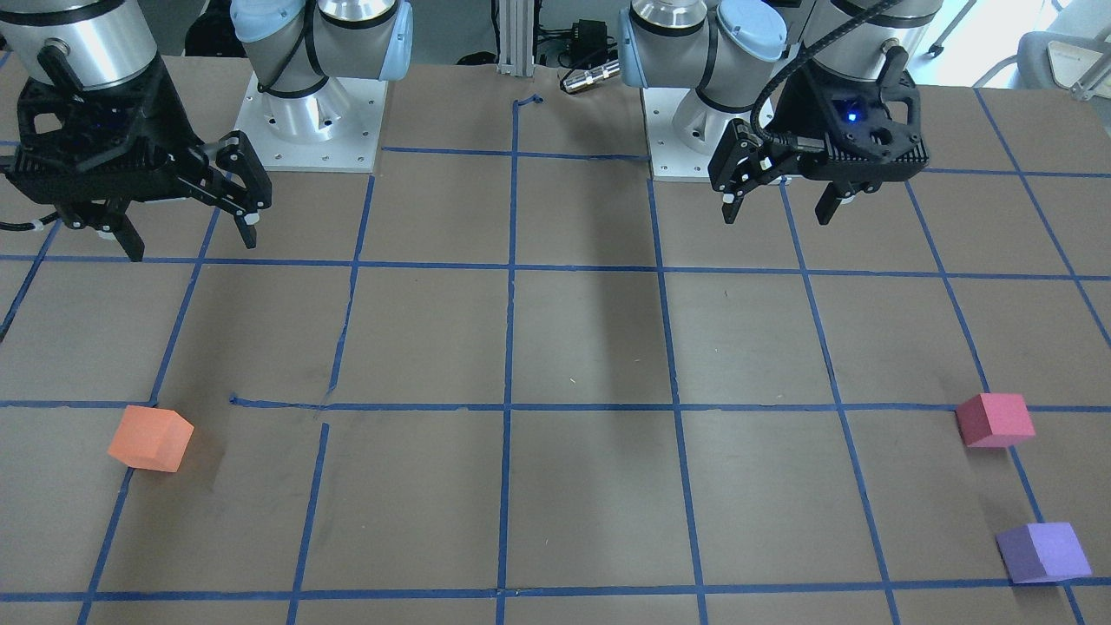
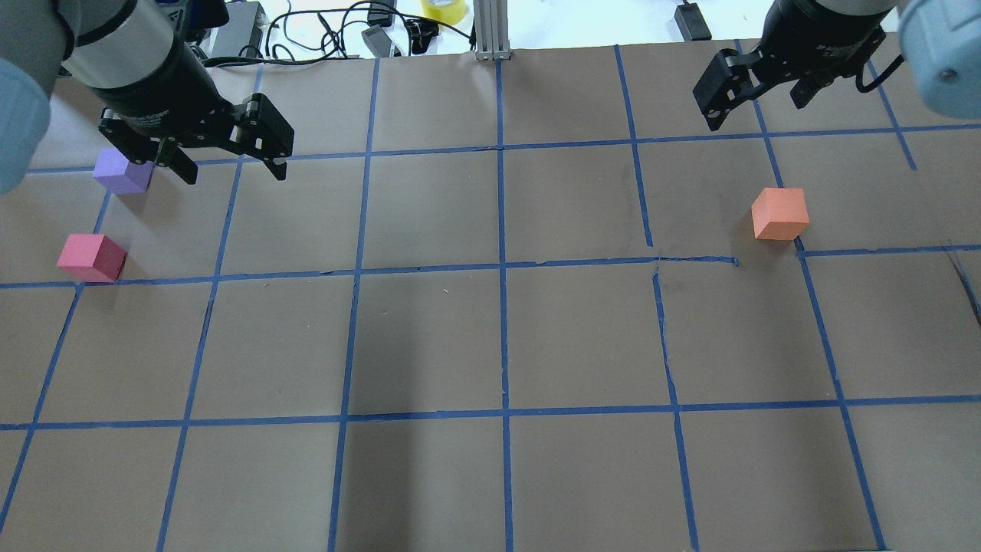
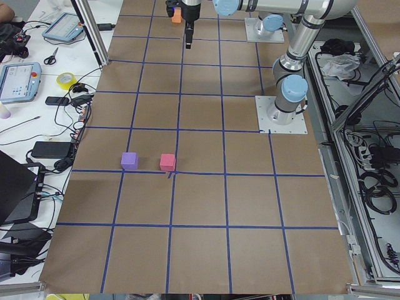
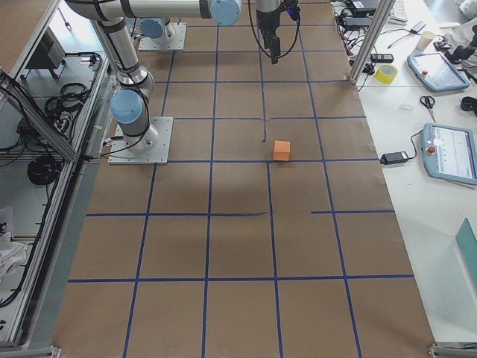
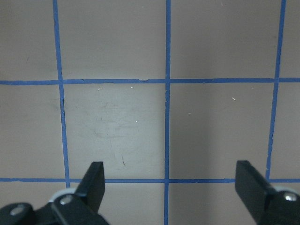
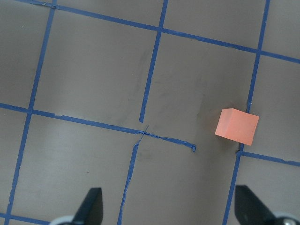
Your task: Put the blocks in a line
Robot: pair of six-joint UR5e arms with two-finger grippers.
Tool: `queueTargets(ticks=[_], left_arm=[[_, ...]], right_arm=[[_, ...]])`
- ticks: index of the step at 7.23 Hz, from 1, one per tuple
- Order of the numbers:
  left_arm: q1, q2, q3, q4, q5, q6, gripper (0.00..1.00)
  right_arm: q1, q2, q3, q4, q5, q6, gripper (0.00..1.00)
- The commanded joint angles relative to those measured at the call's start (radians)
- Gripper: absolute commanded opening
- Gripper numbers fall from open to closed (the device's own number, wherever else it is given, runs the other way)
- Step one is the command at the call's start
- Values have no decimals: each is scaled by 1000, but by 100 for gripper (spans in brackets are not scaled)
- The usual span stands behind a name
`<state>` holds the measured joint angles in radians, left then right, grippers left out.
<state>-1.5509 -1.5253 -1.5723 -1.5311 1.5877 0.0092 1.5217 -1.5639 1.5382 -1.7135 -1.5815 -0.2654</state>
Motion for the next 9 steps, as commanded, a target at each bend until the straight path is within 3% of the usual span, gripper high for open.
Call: queueTargets(ticks=[1,9], left_arm=[[0,1,0,0,0,3,100],[0,1,0,0,0,3,100]], right_arm=[[-2,1,0,0,0,0,100],[-6,-1,14,-2,2,-3,100]])
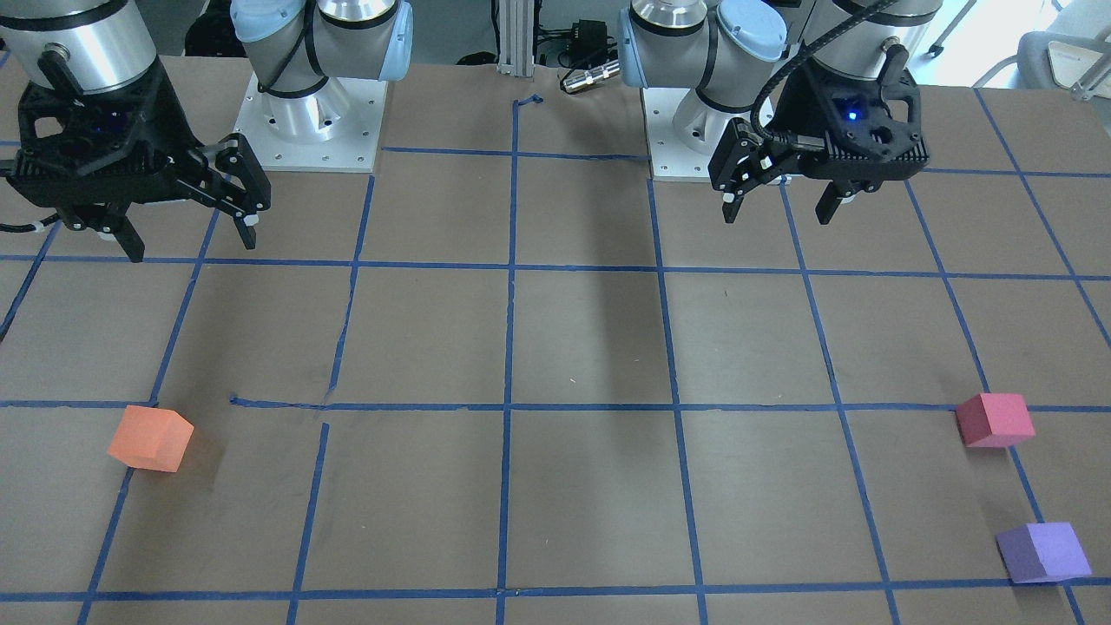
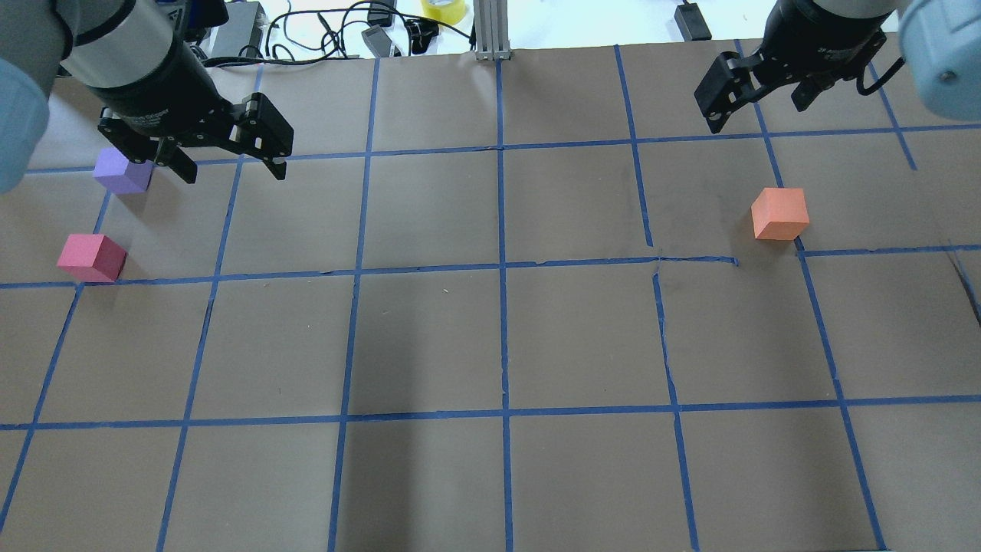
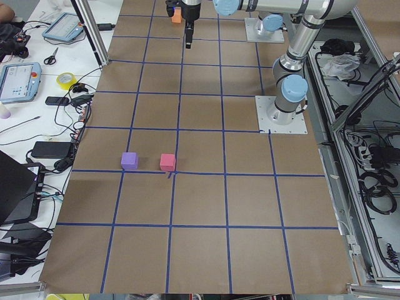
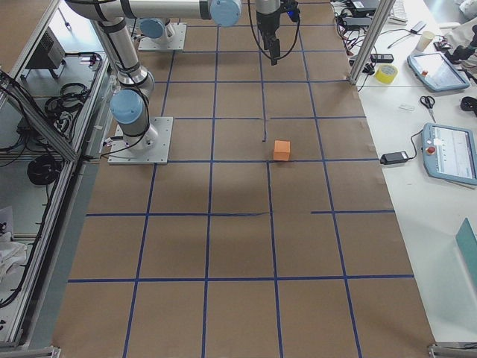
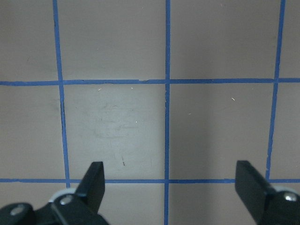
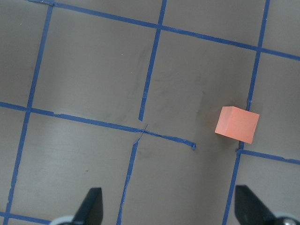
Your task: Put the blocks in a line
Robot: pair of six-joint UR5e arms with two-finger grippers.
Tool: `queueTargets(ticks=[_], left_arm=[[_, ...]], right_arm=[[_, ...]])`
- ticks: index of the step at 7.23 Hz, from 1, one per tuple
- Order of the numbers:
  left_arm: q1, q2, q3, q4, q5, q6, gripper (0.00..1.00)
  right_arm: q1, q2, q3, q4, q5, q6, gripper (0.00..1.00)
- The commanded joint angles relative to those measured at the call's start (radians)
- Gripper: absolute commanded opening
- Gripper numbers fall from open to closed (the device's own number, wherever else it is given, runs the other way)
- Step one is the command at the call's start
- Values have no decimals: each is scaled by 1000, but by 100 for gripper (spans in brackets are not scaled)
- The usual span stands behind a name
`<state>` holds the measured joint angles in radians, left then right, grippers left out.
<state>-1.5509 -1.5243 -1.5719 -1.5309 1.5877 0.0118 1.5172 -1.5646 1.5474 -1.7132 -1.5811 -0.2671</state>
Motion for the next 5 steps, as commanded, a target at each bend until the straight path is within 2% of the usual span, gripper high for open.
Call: queueTargets(ticks=[1,5], left_arm=[[0,0,0,0,0,1,100],[0,1,1,0,0,-3,100]], right_arm=[[-2,0,5,-2,1,-1,100],[-5,-5,0,-9,13,38,100]])
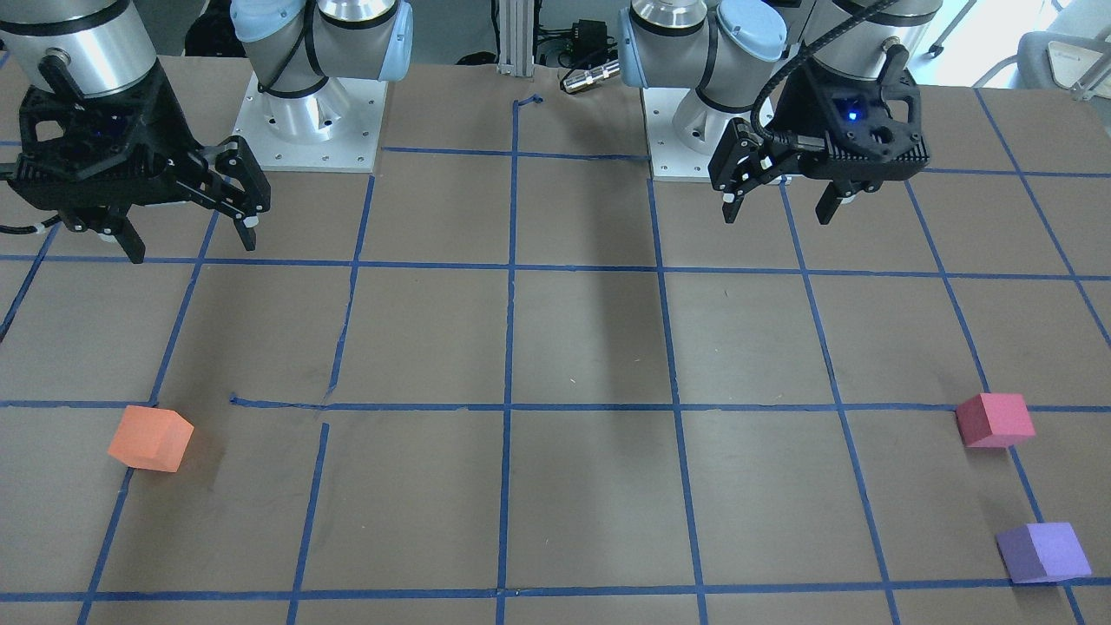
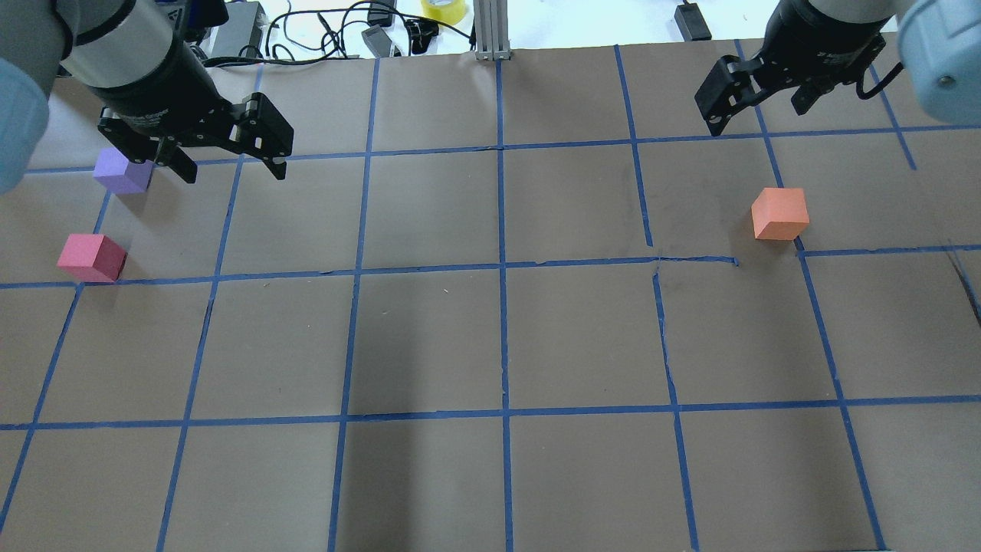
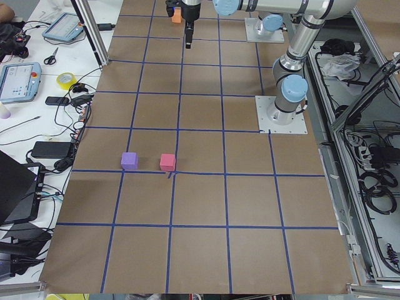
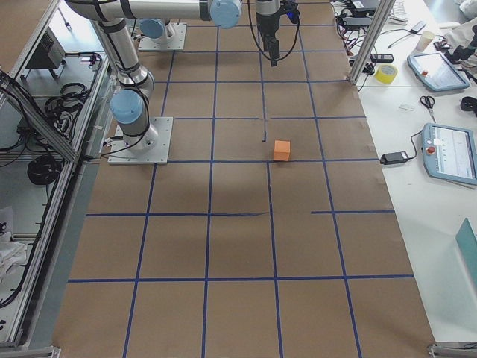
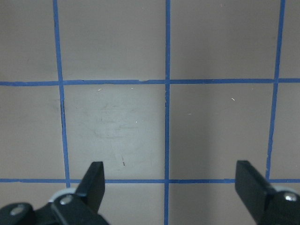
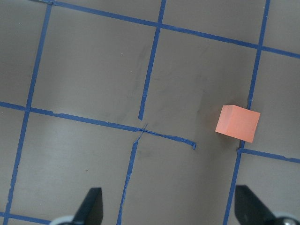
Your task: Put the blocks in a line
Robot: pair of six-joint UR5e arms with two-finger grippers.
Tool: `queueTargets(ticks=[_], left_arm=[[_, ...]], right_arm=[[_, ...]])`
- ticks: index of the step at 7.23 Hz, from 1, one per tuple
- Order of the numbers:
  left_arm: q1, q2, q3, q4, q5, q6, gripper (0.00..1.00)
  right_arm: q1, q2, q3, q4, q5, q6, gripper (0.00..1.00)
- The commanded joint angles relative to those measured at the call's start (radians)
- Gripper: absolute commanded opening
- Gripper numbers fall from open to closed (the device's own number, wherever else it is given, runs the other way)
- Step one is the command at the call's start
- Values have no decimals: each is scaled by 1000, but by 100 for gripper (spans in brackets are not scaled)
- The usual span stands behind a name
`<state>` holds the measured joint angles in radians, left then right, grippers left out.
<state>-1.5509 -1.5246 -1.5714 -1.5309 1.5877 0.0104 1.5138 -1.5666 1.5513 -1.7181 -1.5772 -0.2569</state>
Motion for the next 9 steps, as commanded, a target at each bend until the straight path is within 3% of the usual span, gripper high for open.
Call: queueTargets(ticks=[1,3,5,9], left_arm=[[0,1,1,0,2,-1,100],[0,1,1,0,2,-1,100],[0,1,1,0,0,0,100],[0,1,1,0,0,0,100]], right_arm=[[5,-6,-16,-3,12,69,100],[8,-6,-52,14,42,119,100],[8,-1,-114,125,26,122,100],[-36,57,-122,126,31,116,100]])
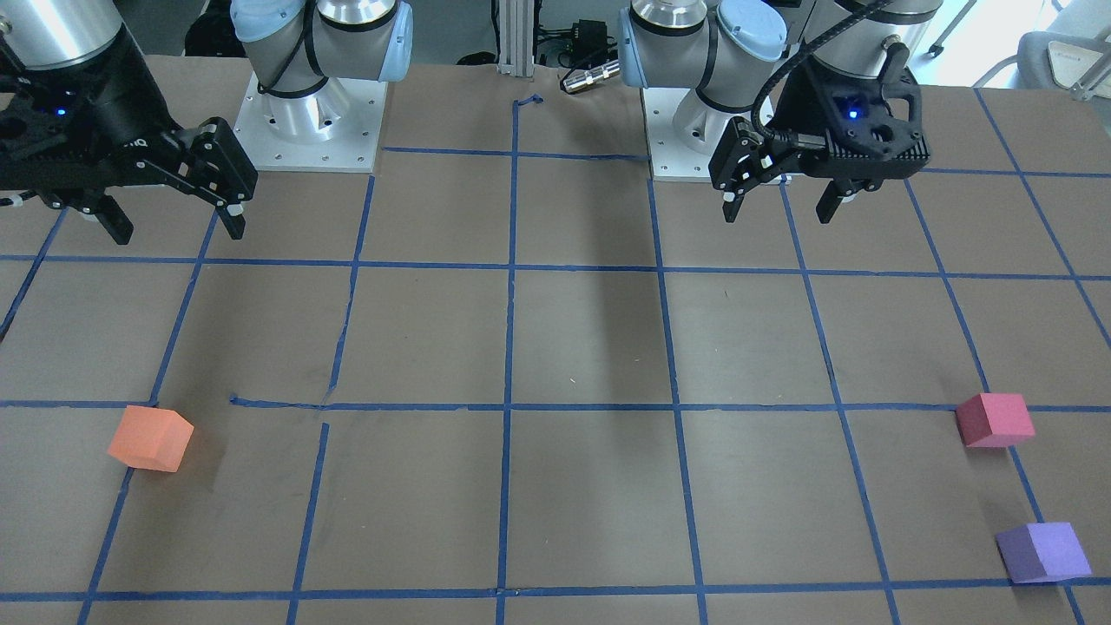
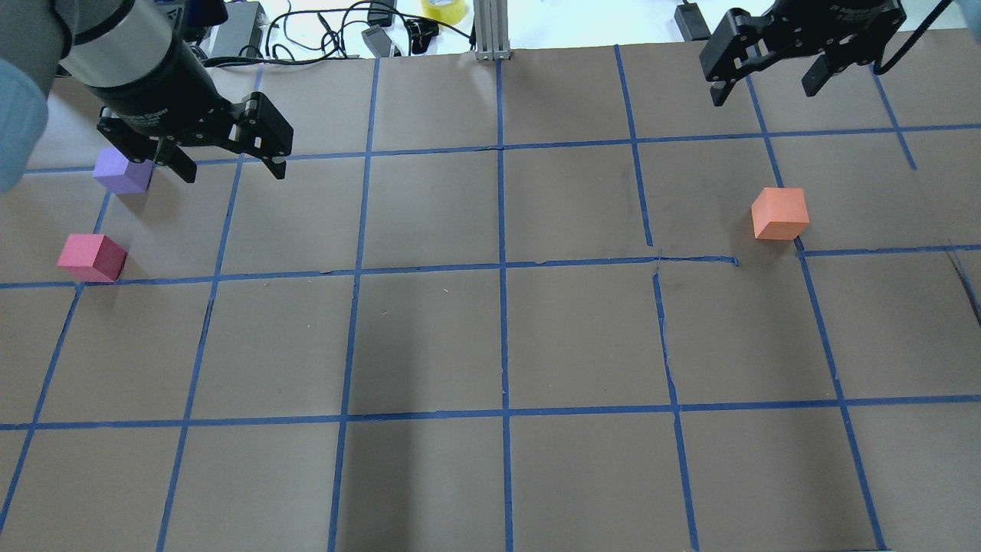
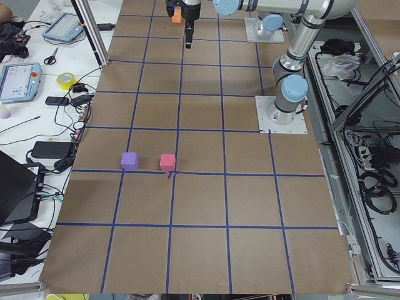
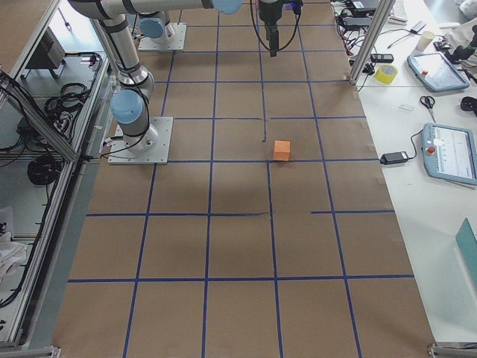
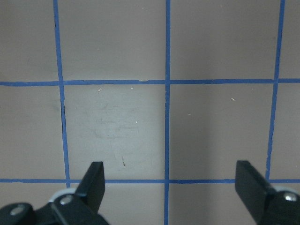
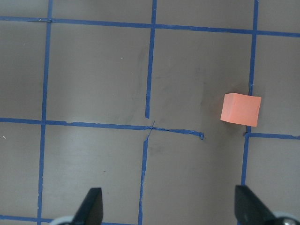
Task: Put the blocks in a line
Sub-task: 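Lower the right gripper onto the orange cube and close it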
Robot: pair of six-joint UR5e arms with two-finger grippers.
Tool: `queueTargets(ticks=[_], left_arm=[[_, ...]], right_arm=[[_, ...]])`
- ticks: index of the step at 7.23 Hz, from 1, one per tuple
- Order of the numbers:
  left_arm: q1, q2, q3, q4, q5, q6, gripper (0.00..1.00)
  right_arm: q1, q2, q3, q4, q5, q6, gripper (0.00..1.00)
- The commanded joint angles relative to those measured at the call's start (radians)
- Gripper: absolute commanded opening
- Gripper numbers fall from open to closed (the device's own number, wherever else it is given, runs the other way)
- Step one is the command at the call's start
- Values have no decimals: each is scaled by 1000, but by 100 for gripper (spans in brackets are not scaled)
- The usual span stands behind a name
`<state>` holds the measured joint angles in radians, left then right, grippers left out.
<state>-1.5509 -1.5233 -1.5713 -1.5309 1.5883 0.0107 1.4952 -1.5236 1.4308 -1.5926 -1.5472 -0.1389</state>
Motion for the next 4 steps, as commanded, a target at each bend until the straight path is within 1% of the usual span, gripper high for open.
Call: queueTargets(ticks=[1,2,3,4], left_arm=[[0,0,0,0,1,0,100],[0,0,0,0,1,0,100],[0,0,0,1,-1,0,100],[0,0,0,0,-1,0,100]], right_arm=[[-38,32,-1,0,-1,-2,100],[-79,58,-1,-9,12,4,100],[-125,100,-1,-15,1,2,100],[-160,156,3,-62,-5,-2,100]])
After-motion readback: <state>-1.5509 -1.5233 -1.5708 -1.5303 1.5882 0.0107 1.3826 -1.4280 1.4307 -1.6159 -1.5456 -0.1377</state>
